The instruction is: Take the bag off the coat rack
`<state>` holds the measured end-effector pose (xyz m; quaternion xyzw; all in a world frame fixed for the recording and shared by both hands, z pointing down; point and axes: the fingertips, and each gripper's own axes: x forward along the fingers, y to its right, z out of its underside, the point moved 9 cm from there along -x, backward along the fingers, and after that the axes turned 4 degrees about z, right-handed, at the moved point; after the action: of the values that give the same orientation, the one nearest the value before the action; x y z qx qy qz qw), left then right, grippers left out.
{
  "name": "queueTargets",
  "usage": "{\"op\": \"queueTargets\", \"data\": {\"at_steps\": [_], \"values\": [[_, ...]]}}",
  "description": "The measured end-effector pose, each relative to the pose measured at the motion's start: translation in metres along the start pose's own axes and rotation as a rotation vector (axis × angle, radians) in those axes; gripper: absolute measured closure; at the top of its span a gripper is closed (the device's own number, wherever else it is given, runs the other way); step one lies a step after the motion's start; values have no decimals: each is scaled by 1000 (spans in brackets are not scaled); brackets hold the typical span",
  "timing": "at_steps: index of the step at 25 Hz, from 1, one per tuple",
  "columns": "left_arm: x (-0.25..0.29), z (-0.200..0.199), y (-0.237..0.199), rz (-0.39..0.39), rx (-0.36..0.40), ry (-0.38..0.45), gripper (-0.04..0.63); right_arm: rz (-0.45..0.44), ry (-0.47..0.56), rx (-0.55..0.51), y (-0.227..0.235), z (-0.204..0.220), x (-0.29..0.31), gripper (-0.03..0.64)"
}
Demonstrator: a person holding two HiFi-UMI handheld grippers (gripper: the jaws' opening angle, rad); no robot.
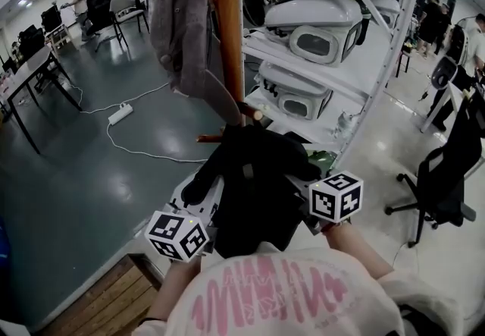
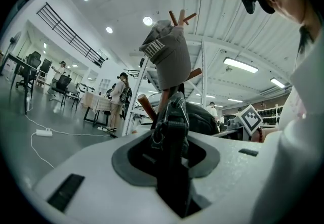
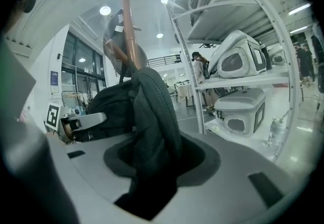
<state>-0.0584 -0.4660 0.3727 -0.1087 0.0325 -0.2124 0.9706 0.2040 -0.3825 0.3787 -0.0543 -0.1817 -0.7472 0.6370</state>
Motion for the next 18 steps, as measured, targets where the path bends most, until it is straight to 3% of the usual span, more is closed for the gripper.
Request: {"op": "queueTargets", "data": {"at_steps": [18], "values": [[-7,-7,8,-21,34,14,488,-6,1,4,-9,-1,-4,446]]}}
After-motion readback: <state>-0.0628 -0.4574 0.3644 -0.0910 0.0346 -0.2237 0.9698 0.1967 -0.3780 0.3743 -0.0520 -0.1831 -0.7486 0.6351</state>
